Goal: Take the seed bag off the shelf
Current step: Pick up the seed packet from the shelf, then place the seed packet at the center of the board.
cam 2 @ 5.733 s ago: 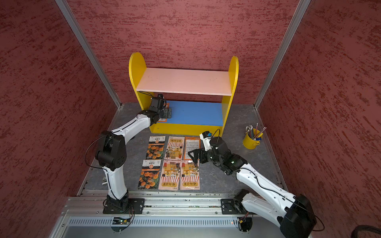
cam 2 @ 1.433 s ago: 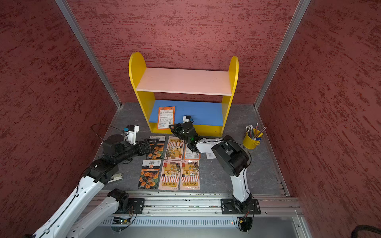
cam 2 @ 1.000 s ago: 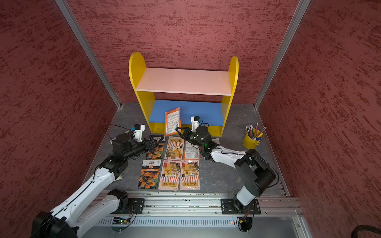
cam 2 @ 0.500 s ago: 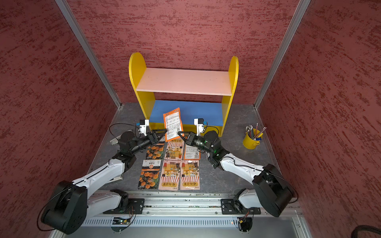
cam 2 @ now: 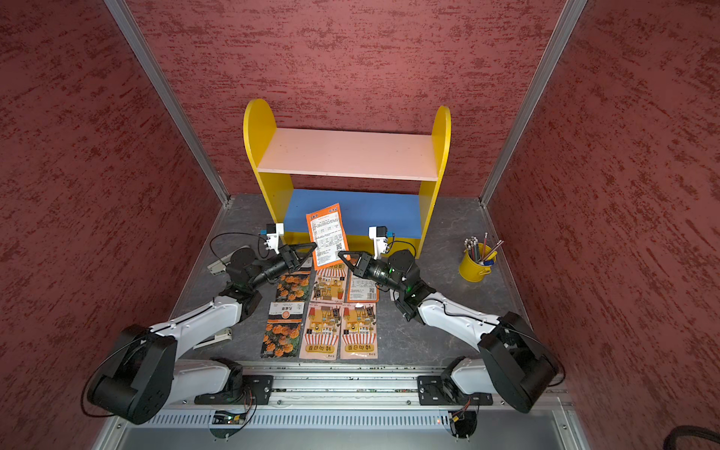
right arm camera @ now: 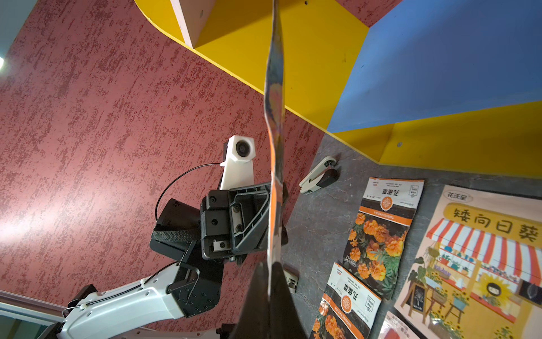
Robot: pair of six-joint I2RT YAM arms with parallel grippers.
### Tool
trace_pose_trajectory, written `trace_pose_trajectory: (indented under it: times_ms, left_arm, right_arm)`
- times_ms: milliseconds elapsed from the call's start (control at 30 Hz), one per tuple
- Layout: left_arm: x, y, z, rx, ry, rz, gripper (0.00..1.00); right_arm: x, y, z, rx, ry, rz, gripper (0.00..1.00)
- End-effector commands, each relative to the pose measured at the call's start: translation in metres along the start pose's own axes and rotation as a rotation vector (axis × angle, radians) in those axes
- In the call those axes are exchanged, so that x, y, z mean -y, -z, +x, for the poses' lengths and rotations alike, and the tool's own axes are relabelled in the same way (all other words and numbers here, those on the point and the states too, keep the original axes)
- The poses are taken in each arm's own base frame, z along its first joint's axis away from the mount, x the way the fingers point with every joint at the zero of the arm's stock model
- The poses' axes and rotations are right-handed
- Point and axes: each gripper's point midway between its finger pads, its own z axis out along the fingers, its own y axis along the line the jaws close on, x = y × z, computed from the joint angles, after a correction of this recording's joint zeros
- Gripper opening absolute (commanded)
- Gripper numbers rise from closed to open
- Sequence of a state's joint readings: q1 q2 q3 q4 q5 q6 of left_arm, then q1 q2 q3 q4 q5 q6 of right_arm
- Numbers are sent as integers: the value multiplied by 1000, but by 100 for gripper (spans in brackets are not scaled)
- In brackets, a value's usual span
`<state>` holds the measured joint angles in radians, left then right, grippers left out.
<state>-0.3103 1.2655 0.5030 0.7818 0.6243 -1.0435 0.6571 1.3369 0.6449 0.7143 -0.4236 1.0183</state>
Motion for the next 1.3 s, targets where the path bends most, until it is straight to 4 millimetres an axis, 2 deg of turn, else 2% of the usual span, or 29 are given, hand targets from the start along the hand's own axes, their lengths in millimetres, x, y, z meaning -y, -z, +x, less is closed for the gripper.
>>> trace_pose_trajectory:
  times_ms: [0,67,100,167,267,400,600,733,867,1067,1267]
  left_arm:
    - [14,-4,3,-22,-24,49,0]
    - [15,-3,4,-27,-25,53,0]
    - [16,-3,4,-28,-26,54,0]
    - [19,-2,6,-36,-28,60,0]
    - [23,0,10,-53,-27,70,0]
    - [32,1,19,-84,-31,85,0]
    - [34,-2,43,-135,-37,58,0]
    - [29,-6,62,-171,-19,38,0]
    - [29,-16,88,-203,-7,24,0]
    - [32,-40,136,-244,2,-11,0]
    - [21,-58,180,-253,44,-44,0]
  right_arm:
    - [-9,4,0,3,35,-32,0]
    - [-8,5,1,2,39,-25,0]
    - [-7,6,1,0,41,-19,4]
    - [-6,8,3,-10,54,1,27]
    - [1,16,5,-11,81,57,52]
    - [7,30,3,-7,149,154,79]
    - [3,68,-9,-27,351,363,98]
    - [-5,100,-17,-85,485,509,99]
    - [-22,128,-19,-138,607,565,98]
    - [-45,148,-10,-214,680,536,98]
    - [-75,162,16,-313,738,371,98]
